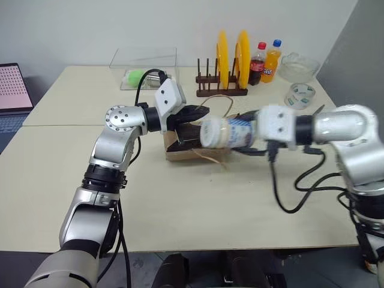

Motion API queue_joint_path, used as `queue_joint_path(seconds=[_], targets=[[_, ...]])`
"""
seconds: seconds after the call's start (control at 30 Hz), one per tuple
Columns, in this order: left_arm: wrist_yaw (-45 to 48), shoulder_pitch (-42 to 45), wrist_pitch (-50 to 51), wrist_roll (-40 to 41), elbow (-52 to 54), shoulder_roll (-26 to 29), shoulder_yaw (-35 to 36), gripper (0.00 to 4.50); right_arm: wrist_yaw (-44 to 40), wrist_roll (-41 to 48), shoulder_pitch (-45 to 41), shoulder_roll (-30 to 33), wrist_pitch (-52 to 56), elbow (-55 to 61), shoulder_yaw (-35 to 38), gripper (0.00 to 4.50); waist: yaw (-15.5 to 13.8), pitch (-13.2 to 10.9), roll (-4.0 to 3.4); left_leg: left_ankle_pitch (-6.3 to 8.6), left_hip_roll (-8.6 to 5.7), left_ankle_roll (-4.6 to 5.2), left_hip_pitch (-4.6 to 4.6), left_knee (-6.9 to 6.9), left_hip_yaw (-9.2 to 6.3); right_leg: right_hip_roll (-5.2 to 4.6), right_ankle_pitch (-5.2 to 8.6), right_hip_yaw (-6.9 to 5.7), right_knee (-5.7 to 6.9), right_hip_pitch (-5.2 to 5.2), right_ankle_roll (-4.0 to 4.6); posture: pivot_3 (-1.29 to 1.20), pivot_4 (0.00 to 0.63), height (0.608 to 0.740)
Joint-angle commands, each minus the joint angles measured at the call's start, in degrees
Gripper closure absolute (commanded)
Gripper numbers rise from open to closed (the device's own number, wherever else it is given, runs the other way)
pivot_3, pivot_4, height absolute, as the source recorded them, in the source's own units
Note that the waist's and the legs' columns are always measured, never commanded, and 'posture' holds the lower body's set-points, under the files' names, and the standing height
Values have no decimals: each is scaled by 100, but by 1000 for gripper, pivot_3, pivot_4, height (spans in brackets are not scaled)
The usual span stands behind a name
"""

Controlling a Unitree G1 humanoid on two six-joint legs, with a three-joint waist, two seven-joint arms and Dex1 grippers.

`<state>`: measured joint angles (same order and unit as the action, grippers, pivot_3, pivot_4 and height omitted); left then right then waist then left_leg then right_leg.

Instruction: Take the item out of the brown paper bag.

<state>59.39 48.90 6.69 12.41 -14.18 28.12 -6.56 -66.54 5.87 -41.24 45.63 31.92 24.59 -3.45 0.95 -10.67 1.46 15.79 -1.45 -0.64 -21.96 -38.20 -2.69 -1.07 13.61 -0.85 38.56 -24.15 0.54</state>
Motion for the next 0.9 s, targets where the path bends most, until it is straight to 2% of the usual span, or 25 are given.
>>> queue_joint_path(seconds=[0.03,0.13,0.27,0.43,0.57,0.77,0.9], targets=[[-8,31,-123,-2,125,29,89,4500,205,51,307,639,151,-75,914,1464,-24,0,0,0,0,0,0,0,0,0,0,0,0,0,0,0,150,740],[20,31,-190,-18,112,24,66,4500,384,-116,735,1046,-76,-569,1122,1464,-45,0,1,0,0,1,1,2,5,0,1,2,-3,0,-1,0,150,740],[27,60,-223,-18,89,-21,45,4500,604,-607,1101,1269,-959,-1681,659,1464,-36,0,1,0,2,1,7,4,19,1,1,11,0,0,-1,0,150,740],[32,88,-221,-20,95,-57,40,4500,960,-1289,508,827,-1985,-3646,-262,1464,36,-1,0,0,5,0,14,3,37,3,1,22,4,-1,-1,0,150,740],[13,55,-196,-16,164,-60,50,4500,1119,-1603,-47,509,-2556,-4975,-640,1464,54,-3,-3,-1,5,0,14,3,41,3,0,26,7,-3,0,0,150,740],[-34,-12,-128,-4,300,-41,66,4500,980,-1750,-477,317,-3008,-5931,-887,1464,51,-4,-4,-2,6,-1,6,5,47,0,0,23,2,-4,0,0,150,740],[-47,-26,-96,0,327,-37,69,4500,831,-1799,-607,300,-3040,-6200,-930,20,51,-4,-4,-2,6,-1,9,3,48,-1,0,24,4,-3,0,0,150,740]])
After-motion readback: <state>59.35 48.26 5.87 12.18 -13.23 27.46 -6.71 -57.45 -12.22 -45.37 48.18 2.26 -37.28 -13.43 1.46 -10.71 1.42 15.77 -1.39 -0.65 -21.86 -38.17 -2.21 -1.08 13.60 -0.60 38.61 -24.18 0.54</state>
